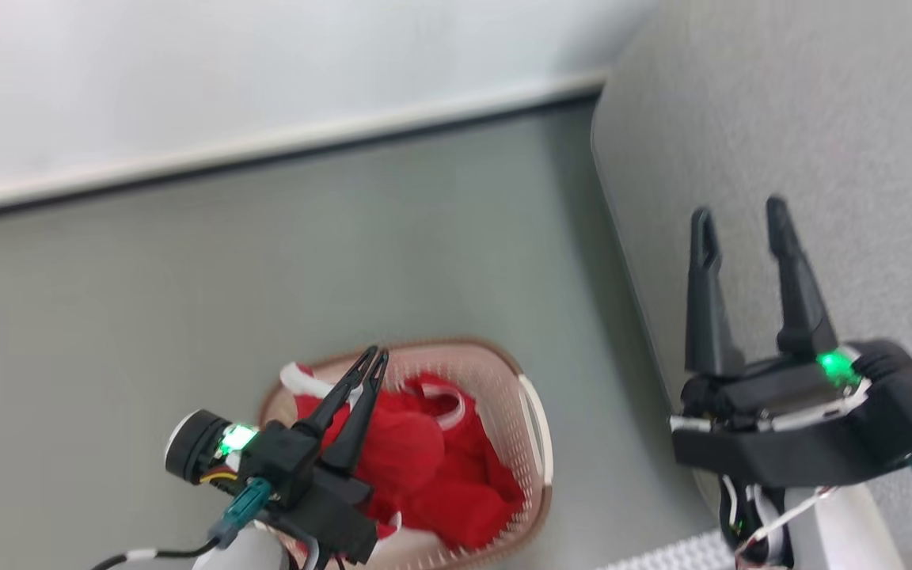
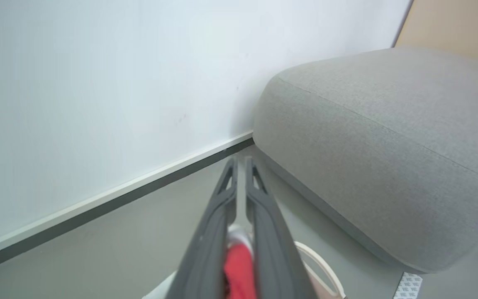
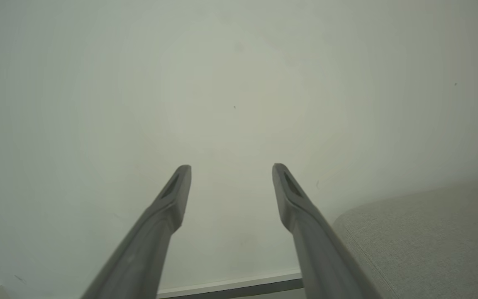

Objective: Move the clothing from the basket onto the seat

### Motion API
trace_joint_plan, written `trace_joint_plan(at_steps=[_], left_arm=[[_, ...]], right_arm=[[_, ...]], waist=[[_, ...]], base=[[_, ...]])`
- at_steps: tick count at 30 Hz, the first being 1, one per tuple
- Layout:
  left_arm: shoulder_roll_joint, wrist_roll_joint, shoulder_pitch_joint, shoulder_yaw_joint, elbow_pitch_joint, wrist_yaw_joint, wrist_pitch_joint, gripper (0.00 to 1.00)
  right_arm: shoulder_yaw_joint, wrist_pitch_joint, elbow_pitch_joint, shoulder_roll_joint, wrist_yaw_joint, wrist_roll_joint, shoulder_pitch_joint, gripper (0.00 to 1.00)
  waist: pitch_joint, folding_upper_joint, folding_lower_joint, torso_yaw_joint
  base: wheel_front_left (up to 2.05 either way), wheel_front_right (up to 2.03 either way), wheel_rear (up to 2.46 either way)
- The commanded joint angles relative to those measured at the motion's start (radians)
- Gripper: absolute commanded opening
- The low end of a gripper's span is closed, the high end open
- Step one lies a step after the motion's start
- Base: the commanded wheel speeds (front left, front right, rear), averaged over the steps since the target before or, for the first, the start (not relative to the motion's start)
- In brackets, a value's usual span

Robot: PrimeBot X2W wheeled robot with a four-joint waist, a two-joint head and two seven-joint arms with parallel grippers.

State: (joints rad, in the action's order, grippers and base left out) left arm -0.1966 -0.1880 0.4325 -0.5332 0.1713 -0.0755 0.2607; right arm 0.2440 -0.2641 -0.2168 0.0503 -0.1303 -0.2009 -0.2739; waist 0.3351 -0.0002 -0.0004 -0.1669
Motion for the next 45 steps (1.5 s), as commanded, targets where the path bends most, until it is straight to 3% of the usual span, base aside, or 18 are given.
trace_joint_plan(at_steps=[1, 10, 16, 26, 34, 40, 45], left_arm=[[-0.001, -0.007, -0.033, 0.01, -0.022, 0.001, 0.006, 0.0], [0.009, -0.024, -0.052, 0.047, -0.075, 0.029, 0.006, 0.0], [0.014, -0.029, 0.0, 0.044, -0.058, 0.047, 0.003, 0.0], [0.036, -0.038, 0.151, 0.028, 0.004, 0.096, -0.034, 0.0], [0.066, -0.04, 0.253, 0.033, 0.06, 0.102, -0.018, 0.0], [0.096, -0.031, 0.309, 0.011, 0.095, 0.108, -0.004, 0.0], [0.122, -0.038, 0.367, -0.012, 0.109, 0.116, -0.001, 0.0]], right_arm=[[0.005, -0.001, 0.007, 0.001, -0.001, 0.013, 0.029, 1.0], [0.065, -0.001, 0.079, 0.023, -0.001, -0.008, 0.135, 1.0], [0.094, -0.001, 0.1, 0.037, -0.001, -0.019, 0.158, 1.0], [0.107, -0.001, 0.11, 0.046, -0.001, -0.047, 0.178, 1.0], [0.117, -0.001, 0.129, 0.044, -0.001, -0.064, 0.156, 1.0], [0.206, -0.001, 0.2, 0.089, -0.001, 0.014, 0.133, 1.0], [0.282, -0.001, 0.266, 0.099, -0.001, 0.002, 0.082, 1.0]], waist=[[-0.135, 0.0002, 0.0004, 0.042], [-0.286, 0.0002, 0.0004, 0.039], [-0.323, 0.0002, 0.0004, 0.028], [-0.323, 0.0002, 0.0004, 0.009], [-0.301, 0.0002, 0.0004, 0.002], [-0.3, 0.0002, 0.0004, 0.009], [-0.297, 0.0002, 0.0004, 0.009]], base=[[0.0, 0.0, 0.0], [0.0, 0.0, 0.0], [0.0, 0.0, 0.0], [0.0, 0.0, 0.0], [0.0, 0.0, 0.0], [0.0, 0.0, 0.0], [0.0, 0.0, 0.0]])
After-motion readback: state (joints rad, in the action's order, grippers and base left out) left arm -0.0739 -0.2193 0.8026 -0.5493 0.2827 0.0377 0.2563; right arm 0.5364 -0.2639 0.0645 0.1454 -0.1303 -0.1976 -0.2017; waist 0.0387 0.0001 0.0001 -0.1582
